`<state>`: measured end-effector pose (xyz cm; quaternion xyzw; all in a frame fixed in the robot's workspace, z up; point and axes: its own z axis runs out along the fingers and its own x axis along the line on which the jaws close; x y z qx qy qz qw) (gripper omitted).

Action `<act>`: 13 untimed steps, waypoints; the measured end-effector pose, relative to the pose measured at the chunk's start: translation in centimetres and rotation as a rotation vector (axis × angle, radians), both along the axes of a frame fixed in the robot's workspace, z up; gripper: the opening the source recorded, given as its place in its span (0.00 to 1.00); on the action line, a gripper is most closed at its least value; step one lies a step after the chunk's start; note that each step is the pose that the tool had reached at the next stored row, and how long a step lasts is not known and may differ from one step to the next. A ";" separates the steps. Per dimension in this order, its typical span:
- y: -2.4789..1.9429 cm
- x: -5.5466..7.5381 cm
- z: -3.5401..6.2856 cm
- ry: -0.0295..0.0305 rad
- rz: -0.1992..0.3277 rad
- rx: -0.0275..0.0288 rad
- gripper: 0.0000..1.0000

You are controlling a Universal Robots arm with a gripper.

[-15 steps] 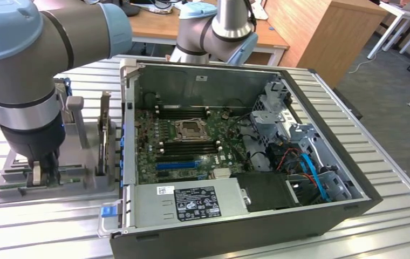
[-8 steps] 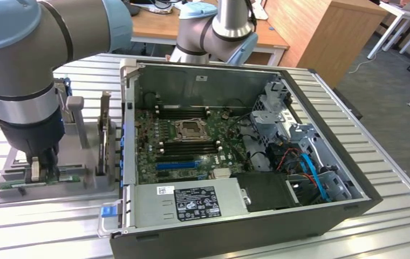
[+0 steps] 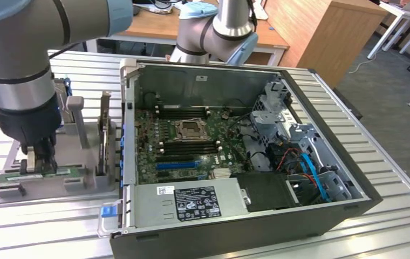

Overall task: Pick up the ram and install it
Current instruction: 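Pick up the ram and move it above insertion slot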

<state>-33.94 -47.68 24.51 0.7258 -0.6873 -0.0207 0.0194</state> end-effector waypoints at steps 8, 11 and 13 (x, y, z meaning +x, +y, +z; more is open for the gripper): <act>0.00 0.0 2.75 0.0000 0.000 -0.0001 0.12; 0.00 0.0 3.84 0.0000 0.000 0.0000 0.12; 0.00 0.1 4.66 0.0000 0.000 0.0000 0.12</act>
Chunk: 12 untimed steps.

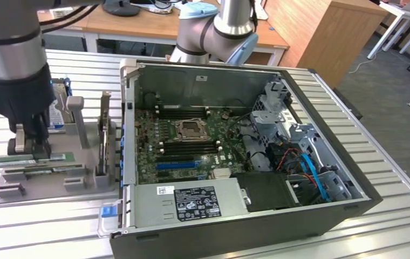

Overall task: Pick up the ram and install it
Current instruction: 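Pick up the ram and move it above insertion slot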

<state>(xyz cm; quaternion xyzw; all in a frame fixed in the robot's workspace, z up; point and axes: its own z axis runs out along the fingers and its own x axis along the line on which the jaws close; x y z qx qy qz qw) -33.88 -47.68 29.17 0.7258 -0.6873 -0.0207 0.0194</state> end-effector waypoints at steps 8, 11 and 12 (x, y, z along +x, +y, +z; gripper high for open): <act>0.00 0.0 2.89 0.0000 0.000 0.0000 0.12; 0.00 0.0 3.90 0.0001 0.000 0.0000 0.12; 0.00 0.0 4.21 0.0000 0.000 0.0000 0.12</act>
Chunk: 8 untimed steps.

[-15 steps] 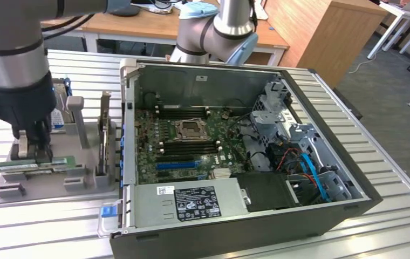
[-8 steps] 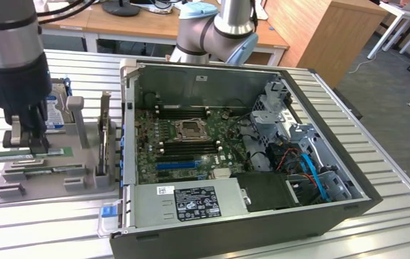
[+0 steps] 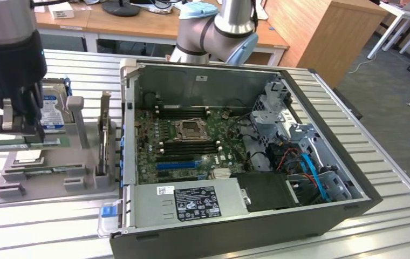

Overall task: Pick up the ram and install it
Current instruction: 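Pick up the ram and move it above insertion slot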

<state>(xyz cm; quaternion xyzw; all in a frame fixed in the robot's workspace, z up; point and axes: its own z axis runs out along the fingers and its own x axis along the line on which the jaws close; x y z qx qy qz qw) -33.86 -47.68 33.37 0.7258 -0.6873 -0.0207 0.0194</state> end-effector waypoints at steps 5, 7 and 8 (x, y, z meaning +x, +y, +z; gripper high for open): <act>0.00 0.0 1.56 0.0001 0.000 0.0000 0.12; 0.00 0.0 2.17 0.0000 0.000 0.0000 0.12; 0.00 0.0 2.49 0.0001 0.000 0.0000 0.12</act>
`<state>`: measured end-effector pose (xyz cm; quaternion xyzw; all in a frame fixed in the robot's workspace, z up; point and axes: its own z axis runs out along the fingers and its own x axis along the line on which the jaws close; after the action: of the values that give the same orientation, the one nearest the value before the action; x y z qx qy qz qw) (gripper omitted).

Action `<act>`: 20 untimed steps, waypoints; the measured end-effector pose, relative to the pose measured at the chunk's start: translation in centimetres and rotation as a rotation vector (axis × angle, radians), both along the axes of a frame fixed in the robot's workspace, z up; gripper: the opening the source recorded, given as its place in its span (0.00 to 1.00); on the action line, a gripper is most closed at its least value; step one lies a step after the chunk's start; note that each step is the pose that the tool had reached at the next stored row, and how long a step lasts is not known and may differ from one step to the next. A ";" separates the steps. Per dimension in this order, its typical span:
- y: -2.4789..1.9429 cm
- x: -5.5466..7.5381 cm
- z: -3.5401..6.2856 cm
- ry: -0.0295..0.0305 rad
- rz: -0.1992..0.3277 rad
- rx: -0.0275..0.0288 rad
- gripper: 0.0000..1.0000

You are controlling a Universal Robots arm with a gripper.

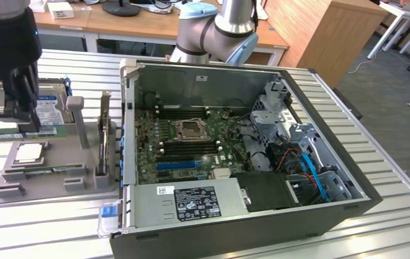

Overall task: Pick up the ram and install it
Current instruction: 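Pick up the ram and move it above insertion slot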

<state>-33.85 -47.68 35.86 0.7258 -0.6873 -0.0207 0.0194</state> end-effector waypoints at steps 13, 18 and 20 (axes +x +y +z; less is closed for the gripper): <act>0.00 0.0 2.78 -0.0001 0.000 0.0001 0.12; 0.00 0.0 2.81 -0.0001 0.000 0.0001 0.12; 0.00 0.0 2.82 0.0001 0.000 0.0000 0.12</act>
<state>-33.83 -47.69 38.68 0.7259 -0.6872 -0.0207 0.0195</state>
